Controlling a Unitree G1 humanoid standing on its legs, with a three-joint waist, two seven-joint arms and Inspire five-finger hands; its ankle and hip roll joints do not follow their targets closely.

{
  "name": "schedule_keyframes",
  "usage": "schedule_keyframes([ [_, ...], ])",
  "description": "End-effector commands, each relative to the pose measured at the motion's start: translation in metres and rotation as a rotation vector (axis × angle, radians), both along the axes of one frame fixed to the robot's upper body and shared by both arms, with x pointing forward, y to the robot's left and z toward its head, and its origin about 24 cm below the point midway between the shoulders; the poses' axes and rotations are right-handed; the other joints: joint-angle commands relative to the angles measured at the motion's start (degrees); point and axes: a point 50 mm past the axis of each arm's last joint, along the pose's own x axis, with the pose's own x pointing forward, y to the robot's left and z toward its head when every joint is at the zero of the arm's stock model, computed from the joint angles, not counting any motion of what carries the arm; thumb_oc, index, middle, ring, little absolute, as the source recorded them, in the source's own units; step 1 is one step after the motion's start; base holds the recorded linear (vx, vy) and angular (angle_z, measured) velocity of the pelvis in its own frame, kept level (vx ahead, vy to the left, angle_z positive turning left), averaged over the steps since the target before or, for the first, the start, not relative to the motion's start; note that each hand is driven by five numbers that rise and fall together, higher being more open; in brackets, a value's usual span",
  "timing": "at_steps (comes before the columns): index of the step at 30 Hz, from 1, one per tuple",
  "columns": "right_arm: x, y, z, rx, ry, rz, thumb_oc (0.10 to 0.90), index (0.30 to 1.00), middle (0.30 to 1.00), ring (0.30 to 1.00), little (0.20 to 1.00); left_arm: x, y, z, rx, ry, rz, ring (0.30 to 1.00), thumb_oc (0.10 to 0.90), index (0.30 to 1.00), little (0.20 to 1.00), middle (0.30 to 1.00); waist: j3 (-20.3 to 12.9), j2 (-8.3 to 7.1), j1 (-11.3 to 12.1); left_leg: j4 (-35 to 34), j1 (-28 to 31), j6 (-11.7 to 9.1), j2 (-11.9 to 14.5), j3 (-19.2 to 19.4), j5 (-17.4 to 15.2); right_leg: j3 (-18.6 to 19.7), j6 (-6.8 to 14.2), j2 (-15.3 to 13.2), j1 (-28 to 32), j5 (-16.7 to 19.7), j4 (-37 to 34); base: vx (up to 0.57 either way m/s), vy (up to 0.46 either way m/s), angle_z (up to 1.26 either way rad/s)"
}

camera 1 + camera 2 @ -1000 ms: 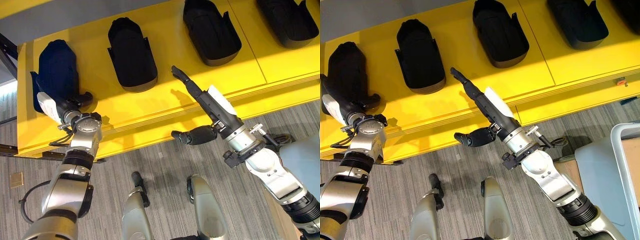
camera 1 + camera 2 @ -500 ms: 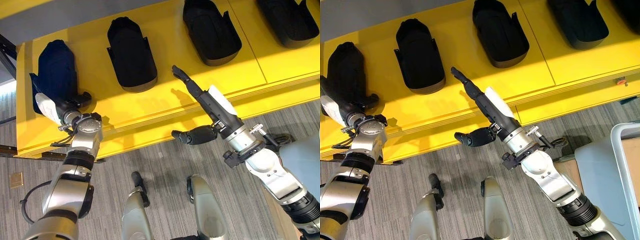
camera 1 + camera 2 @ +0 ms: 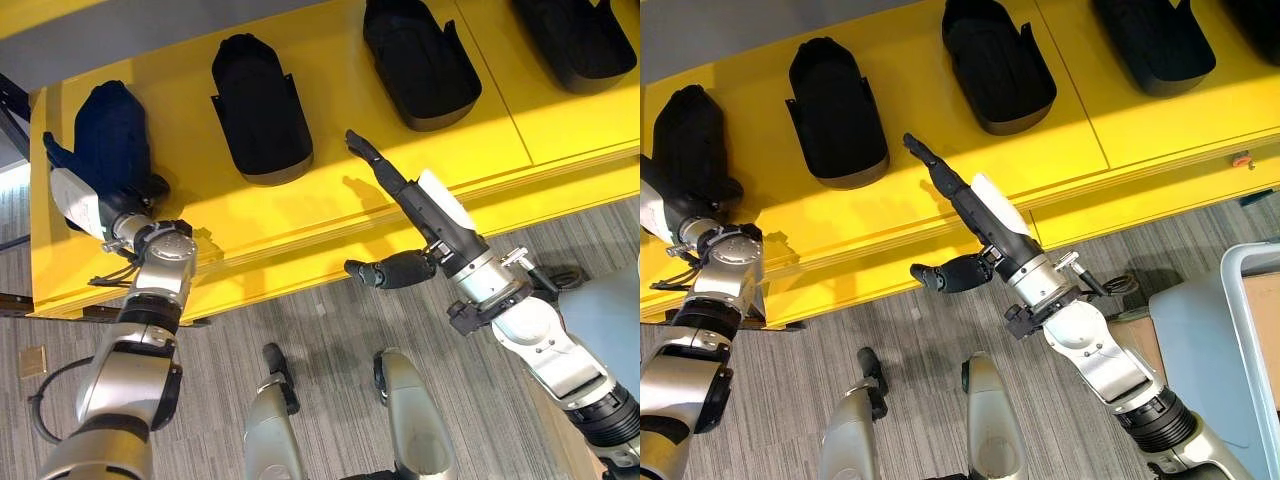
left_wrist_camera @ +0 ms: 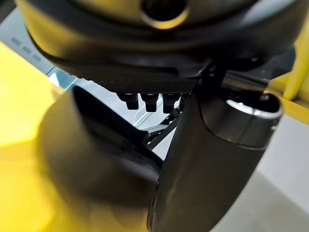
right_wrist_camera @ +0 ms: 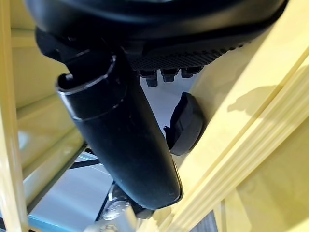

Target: Move parts from the plastic box to the shelf.

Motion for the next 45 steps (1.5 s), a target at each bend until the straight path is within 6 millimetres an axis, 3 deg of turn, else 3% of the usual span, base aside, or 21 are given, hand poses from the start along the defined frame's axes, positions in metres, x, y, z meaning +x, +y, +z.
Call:
schedule_keyframes([
  [1, -0.02, 0.016, 0.046, 0.117, -0.279, 0.125, 0.9, 1.0, 1.0, 1.0, 1.0, -0.012, 0.014, 0.07, 0.229, -0.238, 0.076, 1.0, 0.9, 1.0, 1.0, 1.0, -2.96, -2.24, -1.04, 3.83, 0.76, 1.95, -0.56, 3.56, -8.42, -1.37, 0.17, 0.4, 1.52, 0.25, -2.64, 0.0, 0.0, 0.0],
  [4, -0.021, 0.014, 0.046, 0.12, -0.283, 0.118, 0.9, 1.0, 1.0, 1.0, 1.0, -0.014, 0.014, 0.075, 0.264, -0.251, 0.096, 1.0, 0.9, 1.0, 1.0, 1.0, -2.84, -2.36, -1.25, 3.9, 0.68, 2.0, -0.5, 3.74, -8.48, -1.13, 0.21, 0.35, 1.37, 0.34, -2.65, -0.01, 0.021, -0.01],
  [7, -0.021, 0.011, 0.046, 0.116, -0.294, 0.107, 0.9, 1.0, 1.0, 1.0, 1.0, -0.02, 0.01, 0.097, 0.332, -0.367, 0.127, 1.0, 0.9, 1.0, 1.0, 1.0, -2.9, -2.32, -1.38, 3.84, 0.32, 2.09, -0.55, 3.97, -8.55, -0.96, 0.28, 0.26, 1.09, 0.43, -2.92, -0.03, 0.032, -0.01],
  [45, -0.021, 0.012, 0.043, 0.127, -0.282, 0.097, 0.9, 1.0, 1.0, 1.0, 1.0, -0.034, -0.007, 0.126, 0.479, -0.61, 0.202, 1.0, 0.9, 1.0, 1.0, 1.0, -3.28, -1.9, -0.64, 3.59, 0.28, 2.0, -0.77, 3.79, -8.47, -0.89, 0.57, 0.01, 2.39, 1.05, -4.7, 0.0, 0.0, 0.0],
])
